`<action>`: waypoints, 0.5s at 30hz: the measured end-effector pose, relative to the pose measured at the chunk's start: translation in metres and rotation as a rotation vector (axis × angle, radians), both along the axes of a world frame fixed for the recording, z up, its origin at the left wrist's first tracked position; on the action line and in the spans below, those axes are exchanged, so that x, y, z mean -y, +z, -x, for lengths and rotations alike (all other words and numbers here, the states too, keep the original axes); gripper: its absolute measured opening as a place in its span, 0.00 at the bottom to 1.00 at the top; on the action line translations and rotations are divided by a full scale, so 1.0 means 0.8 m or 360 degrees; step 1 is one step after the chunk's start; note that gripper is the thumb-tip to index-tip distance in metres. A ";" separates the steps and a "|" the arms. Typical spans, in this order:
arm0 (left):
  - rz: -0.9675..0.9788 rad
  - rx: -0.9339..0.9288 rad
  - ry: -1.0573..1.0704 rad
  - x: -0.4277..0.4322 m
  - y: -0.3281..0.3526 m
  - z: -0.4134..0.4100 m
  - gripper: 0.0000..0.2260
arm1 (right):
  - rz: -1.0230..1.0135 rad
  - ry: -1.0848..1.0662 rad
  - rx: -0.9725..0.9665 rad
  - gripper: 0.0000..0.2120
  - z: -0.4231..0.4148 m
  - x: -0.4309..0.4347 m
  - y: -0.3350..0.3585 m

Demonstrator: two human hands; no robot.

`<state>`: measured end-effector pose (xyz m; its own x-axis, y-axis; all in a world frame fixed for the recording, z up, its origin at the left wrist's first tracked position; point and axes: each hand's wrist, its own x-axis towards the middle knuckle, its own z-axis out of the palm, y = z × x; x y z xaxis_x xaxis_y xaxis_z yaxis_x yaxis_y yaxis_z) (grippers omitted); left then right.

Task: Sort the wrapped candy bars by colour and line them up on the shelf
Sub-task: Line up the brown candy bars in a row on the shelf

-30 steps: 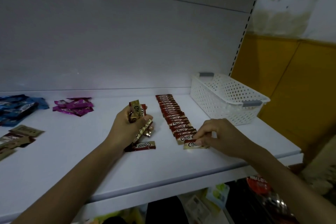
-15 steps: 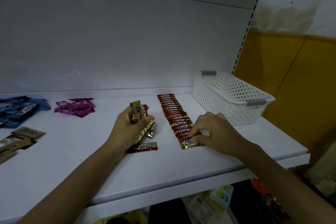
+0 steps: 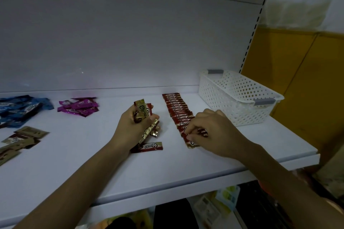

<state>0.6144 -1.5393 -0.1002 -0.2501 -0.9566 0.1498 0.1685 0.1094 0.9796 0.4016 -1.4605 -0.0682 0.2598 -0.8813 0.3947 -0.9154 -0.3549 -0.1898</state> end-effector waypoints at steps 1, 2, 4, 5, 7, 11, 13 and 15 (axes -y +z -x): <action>-0.0017 -0.0019 0.0006 0.000 0.001 0.000 0.11 | -0.0012 0.0034 -0.0011 0.06 -0.010 0.001 0.002; -0.0041 -0.0049 0.0019 0.000 0.002 0.000 0.11 | -0.0037 0.0071 -0.0024 0.07 -0.022 0.004 0.003; -0.0098 -0.0142 0.0062 0.000 0.004 -0.002 0.12 | -0.0106 0.0145 -0.0044 0.09 -0.047 0.010 0.002; -0.0122 -0.0215 0.0087 0.001 0.005 -0.003 0.12 | -0.0144 0.0174 -0.0048 0.11 -0.059 0.014 0.001; -0.0153 -0.0358 0.0148 0.003 0.007 -0.007 0.13 | -0.0234 0.0188 -0.0100 0.16 -0.079 0.021 -0.002; -0.0188 -0.0452 0.0269 0.005 0.009 -0.011 0.14 | -0.0308 0.0163 -0.0238 0.14 -0.099 0.030 -0.006; -0.0175 -0.0472 0.0270 0.005 0.009 -0.010 0.13 | -0.0319 0.0178 -0.0126 0.08 -0.099 0.029 -0.003; -0.0119 -0.0442 0.0265 0.004 0.009 -0.010 0.11 | -0.0371 0.0151 0.0145 0.05 -0.093 0.027 0.000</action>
<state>0.6224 -1.5422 -0.0930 -0.0486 -0.9918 0.1181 0.4163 0.0873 0.9050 0.4761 -1.4820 -0.0682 0.3183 -0.9246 0.2094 -0.8555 -0.3753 -0.3566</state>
